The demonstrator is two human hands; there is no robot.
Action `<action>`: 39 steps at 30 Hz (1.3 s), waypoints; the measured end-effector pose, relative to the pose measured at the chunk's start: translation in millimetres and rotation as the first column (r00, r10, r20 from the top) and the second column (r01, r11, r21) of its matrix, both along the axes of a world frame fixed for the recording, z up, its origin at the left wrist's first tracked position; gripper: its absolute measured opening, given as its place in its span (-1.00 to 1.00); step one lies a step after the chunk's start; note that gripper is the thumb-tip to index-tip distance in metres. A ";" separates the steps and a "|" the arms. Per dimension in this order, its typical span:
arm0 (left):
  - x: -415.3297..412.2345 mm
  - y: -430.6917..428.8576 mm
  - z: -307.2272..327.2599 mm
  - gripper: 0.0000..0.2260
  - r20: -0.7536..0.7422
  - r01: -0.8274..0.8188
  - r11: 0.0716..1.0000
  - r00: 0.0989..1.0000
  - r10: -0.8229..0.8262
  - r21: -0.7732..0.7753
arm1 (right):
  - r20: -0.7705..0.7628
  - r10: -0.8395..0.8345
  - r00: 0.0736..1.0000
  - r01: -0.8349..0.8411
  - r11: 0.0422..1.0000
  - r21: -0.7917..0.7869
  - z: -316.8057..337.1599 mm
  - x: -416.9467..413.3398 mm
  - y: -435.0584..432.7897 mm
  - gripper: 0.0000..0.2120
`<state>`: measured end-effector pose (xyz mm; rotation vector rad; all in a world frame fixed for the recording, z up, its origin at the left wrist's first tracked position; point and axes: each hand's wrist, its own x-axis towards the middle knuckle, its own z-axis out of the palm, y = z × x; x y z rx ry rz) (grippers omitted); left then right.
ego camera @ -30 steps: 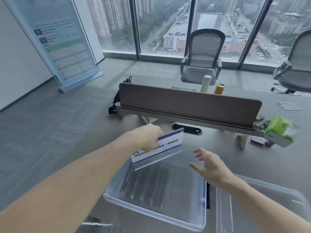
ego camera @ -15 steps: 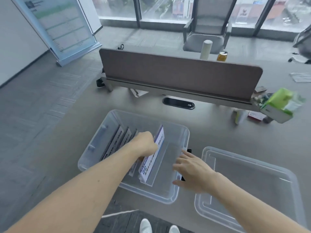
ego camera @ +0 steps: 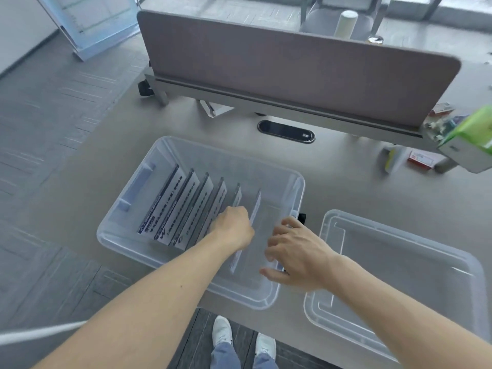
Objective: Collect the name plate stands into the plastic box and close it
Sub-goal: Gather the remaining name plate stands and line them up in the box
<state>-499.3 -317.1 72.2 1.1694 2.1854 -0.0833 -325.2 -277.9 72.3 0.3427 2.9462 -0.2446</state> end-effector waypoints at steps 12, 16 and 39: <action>6.4 1.2 -20.0 -0.92 -0.134 0.082 0.996 0.988 -0.077 0.028 | -0.034 -0.013 0.999 0.014 1.000 0.012 -5.6 1.1 0.7 -0.44; 3.5 -0.2 -22.0 -0.89 -0.151 0.079 0.997 0.986 -0.075 0.022 | -0.029 -0.016 0.999 0.016 1.000 0.003 -4.8 1.1 -0.4 -0.45; -7.7 -3.8 14.7 -0.73 -0.183 0.139 0.990 0.973 -0.138 -0.008 | 0.128 -0.028 0.991 0.031 0.999 -0.028 3.1 1.9 -2.5 -0.44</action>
